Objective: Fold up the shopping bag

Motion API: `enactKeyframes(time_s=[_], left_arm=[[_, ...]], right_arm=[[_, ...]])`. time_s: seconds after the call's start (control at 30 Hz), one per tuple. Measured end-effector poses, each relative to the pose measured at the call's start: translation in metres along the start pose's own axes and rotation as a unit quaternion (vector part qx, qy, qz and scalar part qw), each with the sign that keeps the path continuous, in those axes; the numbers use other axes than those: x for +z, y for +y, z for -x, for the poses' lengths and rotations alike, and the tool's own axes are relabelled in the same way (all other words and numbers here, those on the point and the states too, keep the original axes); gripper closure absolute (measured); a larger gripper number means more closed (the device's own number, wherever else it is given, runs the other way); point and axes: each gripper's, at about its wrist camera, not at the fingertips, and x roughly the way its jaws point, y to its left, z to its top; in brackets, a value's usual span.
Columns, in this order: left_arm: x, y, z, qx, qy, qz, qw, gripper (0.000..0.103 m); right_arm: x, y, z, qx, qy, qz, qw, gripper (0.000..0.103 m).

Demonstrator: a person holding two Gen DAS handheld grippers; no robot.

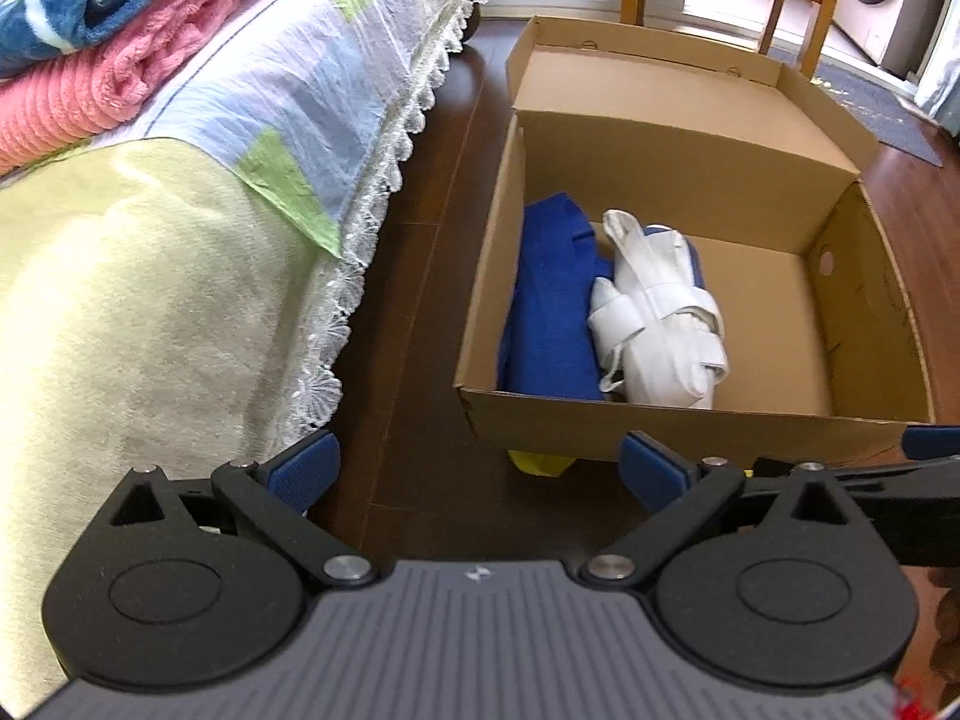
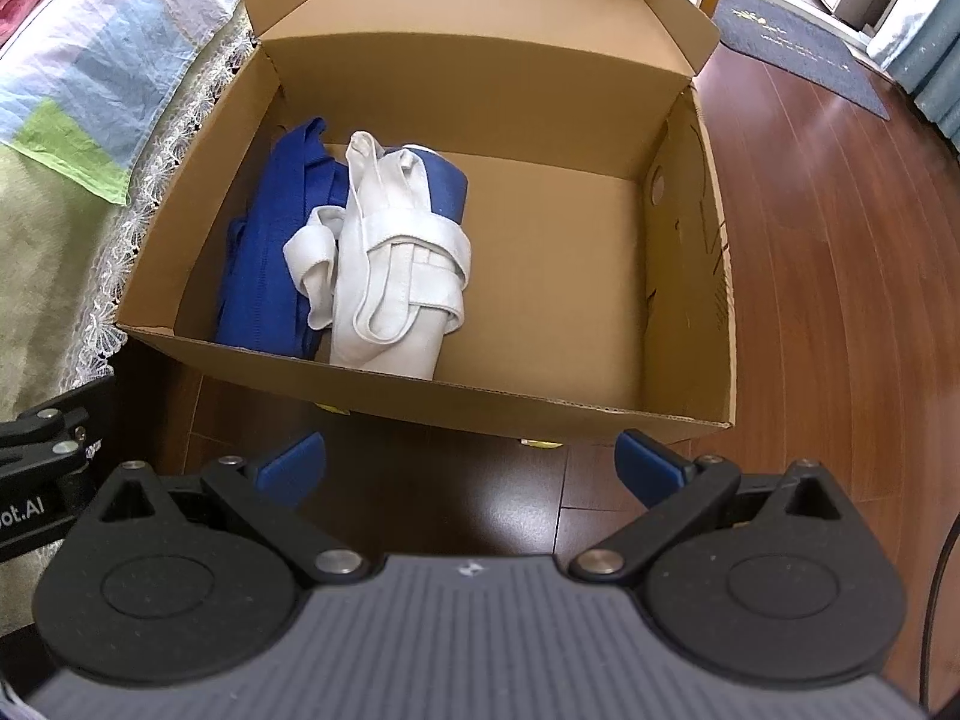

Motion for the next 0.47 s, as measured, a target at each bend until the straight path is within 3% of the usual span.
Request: enactKeyframes(time_s=[0.47], left_arm=[[0.0,-0.015,-0.003,0.029,-0.006,-0.036,0.9989,0.002]], right_arm=[[-0.003,-0.002,0.001,-0.01,0.002,-0.001,1.0,0.001]])
